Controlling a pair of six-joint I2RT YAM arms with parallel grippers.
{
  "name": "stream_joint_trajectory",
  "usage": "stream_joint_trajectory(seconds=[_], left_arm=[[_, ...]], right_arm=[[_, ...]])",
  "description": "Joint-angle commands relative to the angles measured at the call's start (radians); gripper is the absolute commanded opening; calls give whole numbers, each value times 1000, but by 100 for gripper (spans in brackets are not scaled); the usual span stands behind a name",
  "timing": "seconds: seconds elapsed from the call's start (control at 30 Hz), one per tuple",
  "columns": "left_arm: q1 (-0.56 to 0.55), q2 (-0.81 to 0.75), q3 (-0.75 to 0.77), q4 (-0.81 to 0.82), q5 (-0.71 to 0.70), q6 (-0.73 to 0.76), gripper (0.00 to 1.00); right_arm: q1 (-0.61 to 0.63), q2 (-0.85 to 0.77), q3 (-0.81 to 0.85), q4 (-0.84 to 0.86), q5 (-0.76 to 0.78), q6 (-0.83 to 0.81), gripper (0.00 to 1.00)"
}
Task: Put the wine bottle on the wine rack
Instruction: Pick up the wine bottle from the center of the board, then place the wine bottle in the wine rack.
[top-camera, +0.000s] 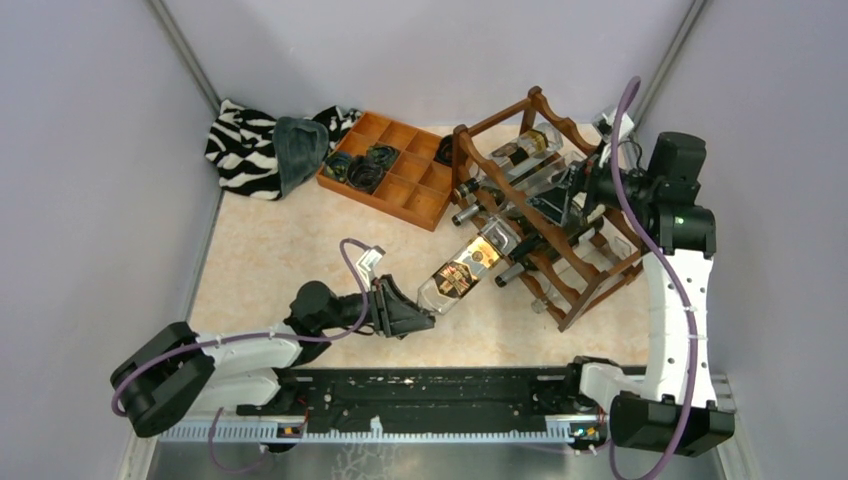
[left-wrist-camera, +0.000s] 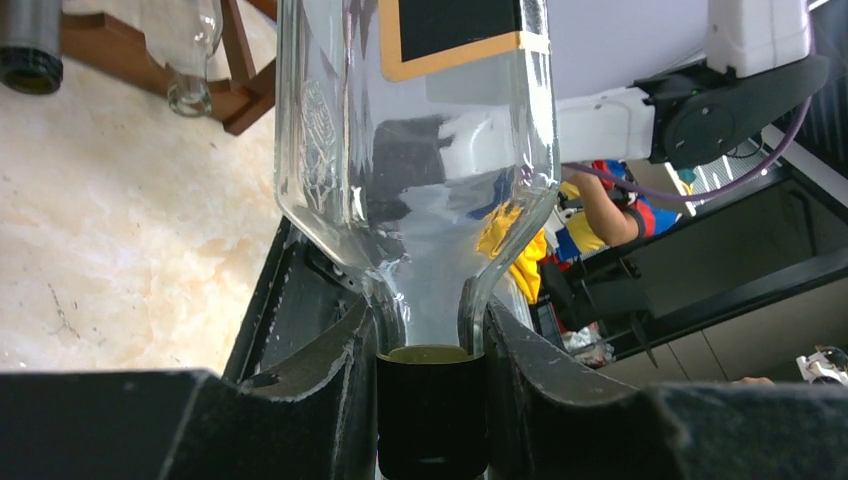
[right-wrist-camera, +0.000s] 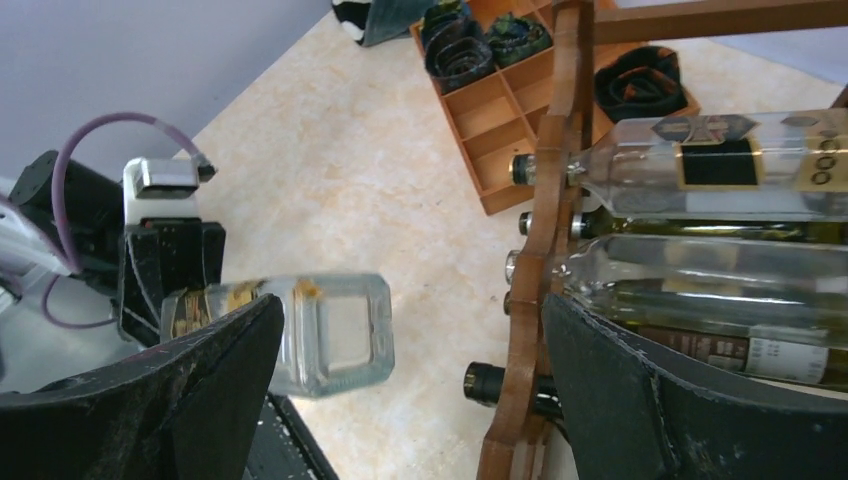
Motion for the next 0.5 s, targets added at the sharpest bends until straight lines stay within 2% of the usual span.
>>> stream_joint_trajectory(seconds=[0.0,0.17,0.47], left_arm=[[-28,-25,73,94,50,57,0],[-105,15,118,62,23,106,0],[-164,75,163,46,-12,155,0]], right_arm=[[-18,20,102,4,57,-23,98],[-26,42,143,9,79,-3,98],[-79,38,107,67,41,57,98]])
